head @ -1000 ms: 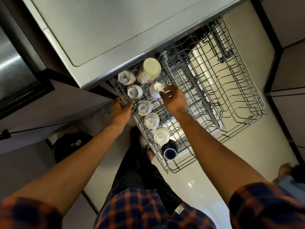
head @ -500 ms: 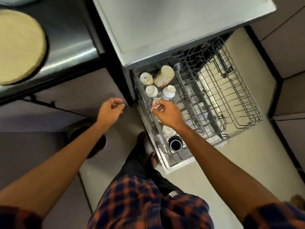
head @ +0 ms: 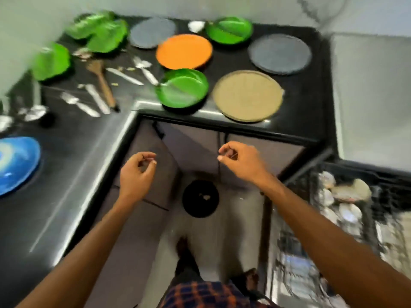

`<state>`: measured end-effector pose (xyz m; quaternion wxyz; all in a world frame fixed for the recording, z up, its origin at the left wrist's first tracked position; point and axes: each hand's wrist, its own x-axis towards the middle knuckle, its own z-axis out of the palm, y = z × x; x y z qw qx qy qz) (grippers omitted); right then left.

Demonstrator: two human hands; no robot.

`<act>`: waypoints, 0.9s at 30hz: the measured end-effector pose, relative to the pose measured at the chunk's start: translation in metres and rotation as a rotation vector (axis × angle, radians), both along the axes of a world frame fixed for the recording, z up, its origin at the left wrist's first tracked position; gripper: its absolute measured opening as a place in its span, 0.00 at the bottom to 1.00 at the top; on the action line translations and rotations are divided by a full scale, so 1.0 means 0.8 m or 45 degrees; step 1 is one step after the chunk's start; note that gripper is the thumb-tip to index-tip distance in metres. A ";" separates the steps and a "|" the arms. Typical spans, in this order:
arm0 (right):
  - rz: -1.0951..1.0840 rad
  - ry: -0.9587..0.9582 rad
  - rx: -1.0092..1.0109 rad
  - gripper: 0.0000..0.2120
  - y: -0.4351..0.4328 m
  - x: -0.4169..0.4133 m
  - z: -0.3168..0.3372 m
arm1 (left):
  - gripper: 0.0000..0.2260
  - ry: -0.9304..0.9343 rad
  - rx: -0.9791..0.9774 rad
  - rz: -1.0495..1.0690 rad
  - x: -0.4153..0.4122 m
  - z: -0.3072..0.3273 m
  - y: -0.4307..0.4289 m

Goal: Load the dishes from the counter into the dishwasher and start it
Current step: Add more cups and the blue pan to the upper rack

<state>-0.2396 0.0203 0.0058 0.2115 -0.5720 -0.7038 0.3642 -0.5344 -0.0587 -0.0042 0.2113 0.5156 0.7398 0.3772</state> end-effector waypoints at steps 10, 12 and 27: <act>0.496 -0.093 0.089 0.06 0.068 -0.349 0.025 | 0.15 0.382 -0.039 0.306 -0.270 -0.003 -0.058; 0.563 -0.098 0.071 0.05 0.076 -0.416 0.026 | 0.14 0.443 -0.099 0.311 -0.305 -0.011 -0.061; 1.572 -0.039 0.682 0.28 -0.010 -0.792 0.038 | 0.19 0.529 -0.146 0.257 -0.361 -0.036 -0.056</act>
